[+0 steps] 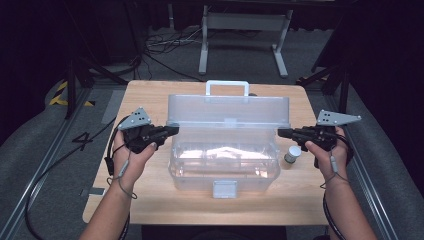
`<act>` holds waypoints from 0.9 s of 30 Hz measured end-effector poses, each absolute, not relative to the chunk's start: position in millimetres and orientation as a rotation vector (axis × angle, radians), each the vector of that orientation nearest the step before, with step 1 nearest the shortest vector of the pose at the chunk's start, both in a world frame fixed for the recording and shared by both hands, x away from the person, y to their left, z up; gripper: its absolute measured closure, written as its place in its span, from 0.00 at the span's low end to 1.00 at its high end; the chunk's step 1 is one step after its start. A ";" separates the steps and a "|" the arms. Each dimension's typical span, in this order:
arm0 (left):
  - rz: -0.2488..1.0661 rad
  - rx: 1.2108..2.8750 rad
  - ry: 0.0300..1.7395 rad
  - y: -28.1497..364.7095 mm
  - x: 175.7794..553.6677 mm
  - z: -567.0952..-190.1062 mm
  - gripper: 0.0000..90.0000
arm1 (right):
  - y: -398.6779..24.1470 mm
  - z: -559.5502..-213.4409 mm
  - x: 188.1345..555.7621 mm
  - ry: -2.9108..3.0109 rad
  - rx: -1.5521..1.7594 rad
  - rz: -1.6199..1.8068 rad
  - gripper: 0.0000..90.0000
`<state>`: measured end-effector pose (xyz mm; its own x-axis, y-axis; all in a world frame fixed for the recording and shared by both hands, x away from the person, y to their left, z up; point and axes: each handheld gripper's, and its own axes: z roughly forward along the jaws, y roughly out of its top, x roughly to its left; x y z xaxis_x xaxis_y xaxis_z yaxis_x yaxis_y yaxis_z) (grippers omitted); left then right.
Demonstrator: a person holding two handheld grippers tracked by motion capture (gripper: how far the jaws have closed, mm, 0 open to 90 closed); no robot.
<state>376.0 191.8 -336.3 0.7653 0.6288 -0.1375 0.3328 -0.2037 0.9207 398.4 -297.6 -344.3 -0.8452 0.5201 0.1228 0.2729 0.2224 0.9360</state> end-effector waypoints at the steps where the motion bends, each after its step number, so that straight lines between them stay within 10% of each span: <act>1: 0.321 1.808 0.750 191.1 376.5 -336.8 0.96 | -297.6 -344.7 398.3 2.277 0.752 1.676 1.00; 27: 0.285 1.810 0.758 191.6 388.5 -332.8 0.97 | -313.1 -349.9 375.4 2.097 0.834 1.545 0.62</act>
<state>388.5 191.6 -332.8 0.7664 0.6204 -0.1665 0.3569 -0.1957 0.9134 375.4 -313.1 -349.9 -0.7401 0.6720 0.0272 0.2249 0.2092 0.9517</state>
